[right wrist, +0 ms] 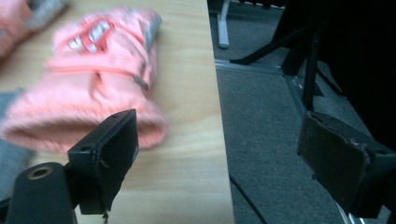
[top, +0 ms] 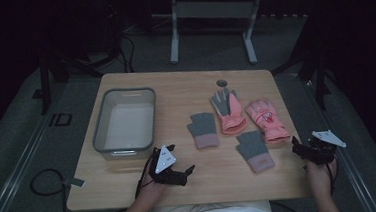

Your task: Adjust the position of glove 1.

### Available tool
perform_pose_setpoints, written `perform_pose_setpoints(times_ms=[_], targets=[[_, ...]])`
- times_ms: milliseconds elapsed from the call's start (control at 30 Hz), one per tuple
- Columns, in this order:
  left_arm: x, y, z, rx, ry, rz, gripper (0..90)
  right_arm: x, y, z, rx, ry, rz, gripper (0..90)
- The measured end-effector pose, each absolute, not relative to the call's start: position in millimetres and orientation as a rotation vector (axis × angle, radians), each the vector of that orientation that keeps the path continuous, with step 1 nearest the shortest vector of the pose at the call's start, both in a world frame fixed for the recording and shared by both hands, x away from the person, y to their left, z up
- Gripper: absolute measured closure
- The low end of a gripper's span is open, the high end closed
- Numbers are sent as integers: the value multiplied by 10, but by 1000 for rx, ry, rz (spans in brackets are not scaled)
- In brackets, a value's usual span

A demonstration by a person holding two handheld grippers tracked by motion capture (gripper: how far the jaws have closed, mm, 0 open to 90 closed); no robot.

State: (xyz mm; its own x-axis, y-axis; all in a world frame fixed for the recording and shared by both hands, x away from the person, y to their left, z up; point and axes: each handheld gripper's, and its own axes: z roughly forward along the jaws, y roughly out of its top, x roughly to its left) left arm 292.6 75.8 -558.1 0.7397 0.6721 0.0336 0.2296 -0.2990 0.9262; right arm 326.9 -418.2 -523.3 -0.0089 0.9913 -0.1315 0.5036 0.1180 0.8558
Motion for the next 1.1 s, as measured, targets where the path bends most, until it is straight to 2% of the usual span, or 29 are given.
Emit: perform_pose_setpoints(times_ms=[400,800,1100], targets=[[2926,770,-5581,1867,679,504,11,3355,-4028,-4761,1500,1647,907,140],[2928,765,-5581,1873,680,503,10,3567,-3737,-4361,1441,1677,964,109],[2926,761,-5580,1878,672,509,11,3702,-3496,-4204,1352,1766,1040,134]])
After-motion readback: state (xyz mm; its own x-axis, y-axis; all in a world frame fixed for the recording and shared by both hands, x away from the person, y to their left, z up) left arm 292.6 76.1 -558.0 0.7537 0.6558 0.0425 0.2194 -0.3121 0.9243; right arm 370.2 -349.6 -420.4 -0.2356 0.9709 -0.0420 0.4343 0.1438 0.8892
